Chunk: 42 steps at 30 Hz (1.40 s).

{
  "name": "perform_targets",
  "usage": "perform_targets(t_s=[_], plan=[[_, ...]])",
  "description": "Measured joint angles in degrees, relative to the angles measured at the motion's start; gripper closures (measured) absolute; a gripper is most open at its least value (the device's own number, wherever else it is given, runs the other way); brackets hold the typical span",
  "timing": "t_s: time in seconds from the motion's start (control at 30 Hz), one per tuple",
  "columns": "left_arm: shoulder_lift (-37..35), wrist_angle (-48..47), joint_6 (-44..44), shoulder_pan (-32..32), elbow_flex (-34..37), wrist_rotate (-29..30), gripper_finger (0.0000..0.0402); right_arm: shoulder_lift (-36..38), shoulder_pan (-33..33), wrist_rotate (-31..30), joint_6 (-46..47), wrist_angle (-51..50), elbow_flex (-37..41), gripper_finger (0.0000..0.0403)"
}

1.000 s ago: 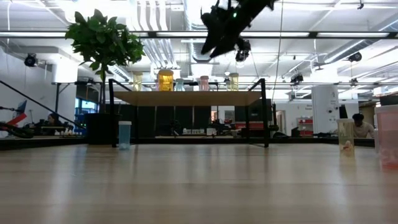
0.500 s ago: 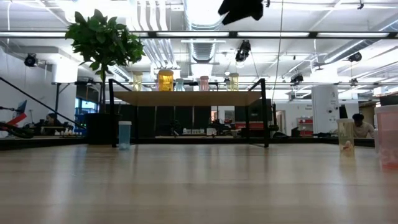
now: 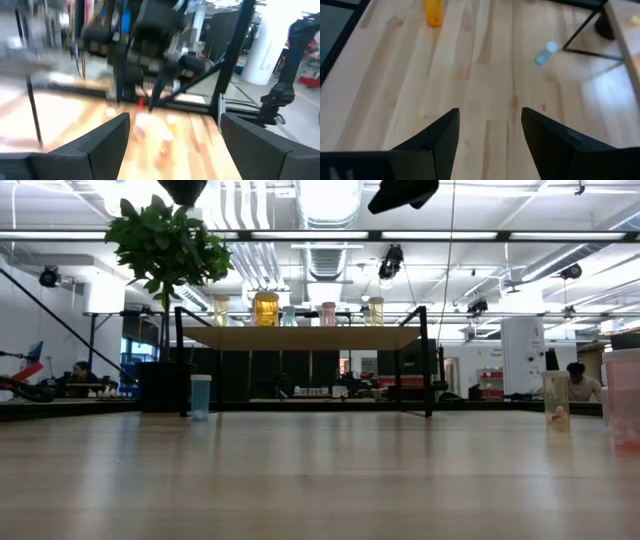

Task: Pick and place medicine bottles onto shelf by color
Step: Put the orange pill bottle on the shelf

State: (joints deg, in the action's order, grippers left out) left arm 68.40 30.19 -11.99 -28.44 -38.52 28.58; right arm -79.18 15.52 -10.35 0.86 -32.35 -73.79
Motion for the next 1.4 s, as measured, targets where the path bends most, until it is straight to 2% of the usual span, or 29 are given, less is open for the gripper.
perform_targets(t_s=[0.1, 0.27, 0.4, 0.53, 0.63, 0.73, 0.83, 0.93, 1.03, 1.13, 1.27, 1.33, 1.4], plan=[[-0.3, -7.1, -11.1, -0.6, -0.1, 0.0, 0.0107, -0.4, 0.8, 0.0, 4.2, 0.1, 0.5, 0.02], [-4.1, -30.8, -40.0, -1.3, -0.6, -1.1, 0.0107, -0.2, 0.8, 0.0, 9.6, 0.0, 2.4, 0.02], [-5.8, -46.6, -58.0, -1.7, -2.3, -10.3, 0.0107, -0.1, 0.7, -0.2, 8.7, 0.1, 4.0, 0.02], [-5.3, -55.0, -68.1, -2.3, -6.4, -18.9, 0.0107, -0.4, 0.6, -0.2, 5.6, 1.6, 5.1, 0.02], [-3.0, -60.2, -71.5, -2.5, -10.5, -23.6, 0.0107, -0.5, 0.5, -0.3, 3.8, 4.7, 6.7, 0.02], [0.4, -70.4, -74.4, -3.6, -15.6, -27.8, 0.0107, -0.2, 0.1, -0.3, 2.0, 9.2, 8.9, 0.02], [5.6, -79.9, -74.9, -5.0, -21.3, -32.2, 0.0107, 0.0, -0.5, -0.3, 1.3, 11.7, 11.0, 0.02], [10.7, -85.6, -72.6, -7.6, -26.3, -34.5, 0.0107, 0.0, -1.4, -0.3, 2.0, 12.0, 12.6, 0.0199], [15.1, -88.7, -68.0, -12.5, -29.2, -34.5, 0.0107, 0.1, -2.0, -0.3, 2.5, 13.1, 14.1, 0.02], [18.3, -89.8, -67.3, -19.0, -29.4, -33.1, 0.0107, 0.2, -2.2, -0.1, 2.5, 16.0, 15.8, 0.0199], [22.0, -89.5, -70.7, -27.2, -28.4, -29.5, 0.0107, 0.3, -2.3, 0.0, 2.2, 18.2, 16.7, 0.0199], [23.4, -89.5, -72.7, -29.4, -28.0, -28.1, 0.0107, 0.3, -2.3, 0.0, 2.1, 18.1, 16.6, 0.0199], [24.3, -89.7, -74.4, -30.6, -27.7, -23.7, 0.0107, 0.3, -2.3, 0.0, 2.0, 18.2, 16.3, 0.0199]])
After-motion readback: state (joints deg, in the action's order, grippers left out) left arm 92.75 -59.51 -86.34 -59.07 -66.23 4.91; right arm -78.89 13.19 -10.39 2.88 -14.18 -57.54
